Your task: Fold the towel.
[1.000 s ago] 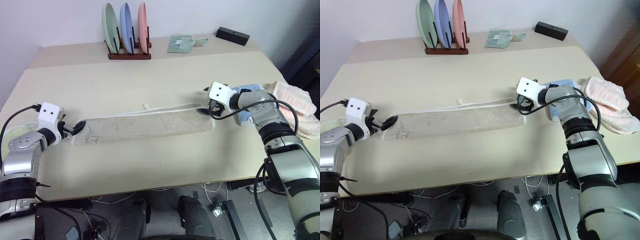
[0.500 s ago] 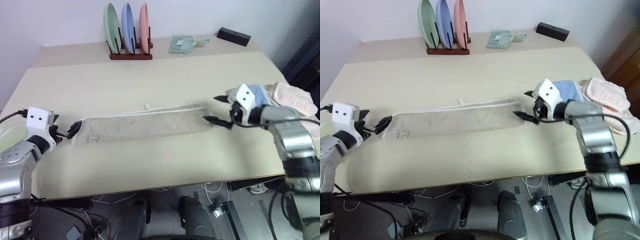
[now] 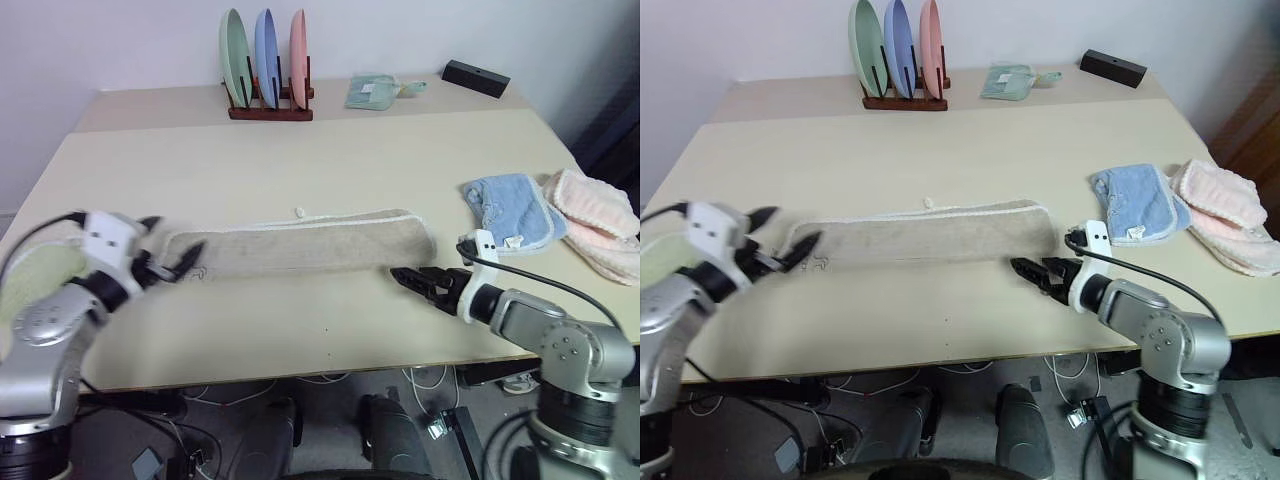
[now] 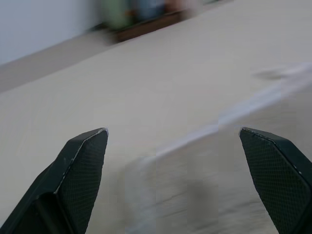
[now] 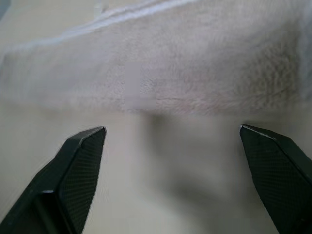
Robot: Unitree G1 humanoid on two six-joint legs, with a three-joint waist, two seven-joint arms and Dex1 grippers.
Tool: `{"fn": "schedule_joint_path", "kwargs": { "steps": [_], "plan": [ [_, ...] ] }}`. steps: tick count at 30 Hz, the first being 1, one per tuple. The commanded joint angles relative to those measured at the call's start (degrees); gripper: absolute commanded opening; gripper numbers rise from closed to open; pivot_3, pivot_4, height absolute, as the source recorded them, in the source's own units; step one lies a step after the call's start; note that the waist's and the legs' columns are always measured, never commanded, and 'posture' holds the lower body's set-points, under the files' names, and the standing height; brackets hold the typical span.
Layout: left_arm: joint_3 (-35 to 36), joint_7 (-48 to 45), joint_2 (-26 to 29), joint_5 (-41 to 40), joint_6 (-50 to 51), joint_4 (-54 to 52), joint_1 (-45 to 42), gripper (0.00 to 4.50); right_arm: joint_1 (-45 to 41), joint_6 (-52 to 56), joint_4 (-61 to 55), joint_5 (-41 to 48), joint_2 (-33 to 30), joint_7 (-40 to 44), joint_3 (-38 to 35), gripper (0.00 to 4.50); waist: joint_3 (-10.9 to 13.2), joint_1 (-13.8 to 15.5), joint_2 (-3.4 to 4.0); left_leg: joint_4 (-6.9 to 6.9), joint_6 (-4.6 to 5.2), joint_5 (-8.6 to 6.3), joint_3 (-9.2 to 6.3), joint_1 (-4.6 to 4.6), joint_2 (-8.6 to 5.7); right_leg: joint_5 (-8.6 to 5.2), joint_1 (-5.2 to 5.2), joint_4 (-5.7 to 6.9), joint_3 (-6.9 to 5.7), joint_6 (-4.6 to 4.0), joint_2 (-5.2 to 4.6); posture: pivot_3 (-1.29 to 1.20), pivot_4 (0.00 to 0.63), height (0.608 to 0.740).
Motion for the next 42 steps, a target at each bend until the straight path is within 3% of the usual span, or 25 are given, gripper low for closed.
{"fn": "schedule_joint_path", "kwargs": {
  "steps": [1,7,8,10,17,23,27,31,37,39,42],
  "plan": [
    [-4.37,-1.67,-0.23,-3.15,2.52,-6.46,0.13,4.44,-4.08,3.71,0.29,0.06,4.7,-6.85,-6.57,4.46,-0.01,-0.08,0.02,0.0,0.0,0.0,-0.01,0.0,0.0,0.0,0.0,0.0,0.0,0.0,0.01,0.0,0.15,0.74],
    [-13.1,0.56,-5.14,-3.43,4.78,-9.62,-1.89,4.44,-13.43,0.96,8.48,-2.92,12.62,-18.22,-15.53,4.46,-0.07,-0.36,0.09,0.05,0.01,0.0,0.04,0.03,-0.01,0.0,0.06,0.02,0.0,0.0,0.04,0.0,0.15,0.74],
    [-13.57,0.67,-5.43,-3.2,4.85,-9.7,-1.94,4.46,-13.91,0.74,9.2,-3.07,12.75,-18.82,-15.75,4.21,-0.07,-0.37,0.1,0.06,0.01,0.0,0.03,0.04,0.0,0.0,0.06,0.03,-0.01,0.0,0.05,0.0,0.15,0.74],
    [-14.61,0.89,-6.01,-3.23,4.99,-10.19,-1.89,4.46,-15.16,-0.58,10.7,-3.28,13.55,-20.67,-16.64,3.61,-0.08,-0.44,0.11,0.05,0.02,0.0,0.03,0.04,0.0,0.0,0.06,0.09,-0.04,0.0,0.07,0.0,0.15,0.74],
    [-16.26,1.07,-6.36,-3.26,4.73,-11.14,-0.79,4.46,-16.38,-3.51,10.67,-1.93,12.65,-23.1,-16.87,0.07,-0.07,-1.26,0.21,0.03,0.03,-0.01,0.03,0.04,-0.01,-0.01,0.06,0.08,-0.04,0.0,0.07,0.0,0.15,0.74],
    [-17.2,0.55,-6.22,-2.49,3.74,-9.95,-0.44,4.46,-15.4,-2.98,7.48,-0.66,0.01,-17.62,-13.9,0.02,-0.04,-1.19,0.35,0.03,0.07,-0.01,0.04,0.01,-0.03,-0.02,0.06,0.05,-0.05,0.01,0.05,0.0,0.15,0.74],
    [-17.88,-0.23,-6.34,-1.94,3.21,-8.48,-1.28,4.46,-14.77,-6.5,6.02,-1.5,-12.71,-9.45,-5.23,0.02,-0.04,-1.42,0.37,0.03,0.09,-0.03,0.2,0.0,-0.02,-0.05,0.07,0.0,-0.06,0.05,0.05,0.0,0.15,0.74],
    [-18.37,-0.87,-6.36,-1.44,2.79,-7.52,-2.19,4.46,-13.79,-14.14,0.07,-3.75,-21.86,1.75,11.63,0.02,-0.04,-1.87,0.39,0.0,0.18,-0.08,0.29,0.05,0.11,-0.06,0.11,-0.06,-0.05,0.05,0.14,0.0,0.15,0.74],
    [-18.78,-0.81,-6.5,-1.07,2.53,-7.35,-2.44,4.46,-12.68,-24.59,-5.77,-10.48,-28.14,12.47,33.01,0.02,-0.03,-1.14,0.36,0.02,0.2,-0.09,0.24,-0.03,0.13,-0.05,0.2,-0.41,-0.08,0.07,0.17,0.0,0.15,0.74],
    [-19.02,-0.55,-6.59,-0.83,2.47,-7.88,-1.9,4.46,-12.7,-27.68,-4.35,-14.34,-27.06,12.76,39.69,0.02,-0.05,-1.12,0.28,0.1,0.23,-0.11,0.2,-0.05,0.07,-0.04,0.33,-0.64,-0.1,0.09,0.12,0.0,0.15,0.74],
    [-19.27,-0.14,-6.75,-0.51,2.57,-8.5,-1.4,4.46,-12.86,-30.47,-1.12,-18.21,-24.49,11.85,44.08,0.02,-0.04,-1.16,0.28,0.18,0.3,-0.16,0.12,-0.07,0.03,-0.01,0.34,-0.68,-0.07,0.13,0.04,0.0,0.15,0.74]
  ]
}}
